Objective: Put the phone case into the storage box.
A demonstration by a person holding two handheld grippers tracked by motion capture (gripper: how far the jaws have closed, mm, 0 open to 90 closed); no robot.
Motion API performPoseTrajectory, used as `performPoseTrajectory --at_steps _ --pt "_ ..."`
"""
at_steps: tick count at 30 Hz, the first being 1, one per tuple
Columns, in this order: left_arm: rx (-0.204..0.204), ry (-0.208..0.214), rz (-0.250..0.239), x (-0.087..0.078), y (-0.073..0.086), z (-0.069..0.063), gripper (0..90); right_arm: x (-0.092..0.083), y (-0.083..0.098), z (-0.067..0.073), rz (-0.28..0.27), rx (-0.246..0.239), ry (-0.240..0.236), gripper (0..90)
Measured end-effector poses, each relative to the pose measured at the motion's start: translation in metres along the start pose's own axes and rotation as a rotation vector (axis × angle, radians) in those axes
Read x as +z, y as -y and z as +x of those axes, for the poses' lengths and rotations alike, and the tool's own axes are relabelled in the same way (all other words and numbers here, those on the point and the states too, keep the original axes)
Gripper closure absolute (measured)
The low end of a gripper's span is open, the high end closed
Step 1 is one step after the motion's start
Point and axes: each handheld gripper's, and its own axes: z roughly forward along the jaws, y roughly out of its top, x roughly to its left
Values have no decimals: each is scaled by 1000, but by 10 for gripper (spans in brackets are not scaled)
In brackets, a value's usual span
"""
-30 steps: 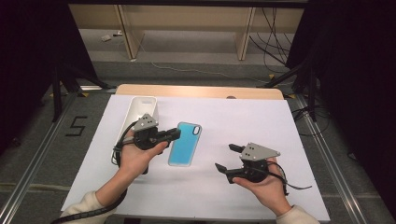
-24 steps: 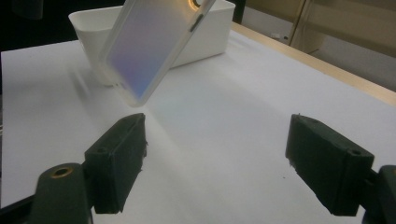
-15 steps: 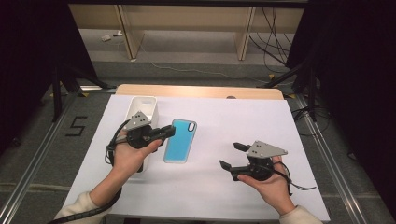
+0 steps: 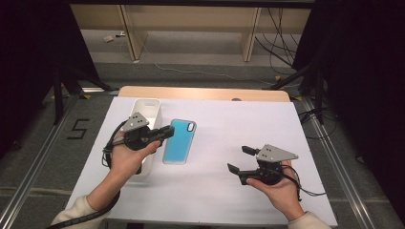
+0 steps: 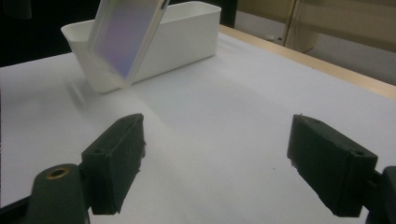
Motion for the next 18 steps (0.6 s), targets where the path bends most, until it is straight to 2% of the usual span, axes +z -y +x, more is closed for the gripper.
performPoseTrajectory --at_steps 6,7,10,11,12,13,18 --pt "0 -3 -12 -3 -2 3 823 -2 1 -1 9 8 0 202" --pt "-10 -3 -15 -3 -2 3 823 -2 2 -1 11 17 -1 202" --pt "-9 -10 -18 -5 -3 5 824 -2 3 -3 -9 12 9 204" --pt "-10 -13 -19 -6 -3 6 824 -3 2 -3 2 23 7 204" --pt "-9 -13 -21 -6 -4 7 824 -5 2 -4 17 13 13 204" --pt "-9 -14 -23 -7 -4 7 824 -4 3 -3 2 30 7 204" --pt "-5 -16 -46 -13 -8 9 823 -4 4 -4 0 12 14 200"
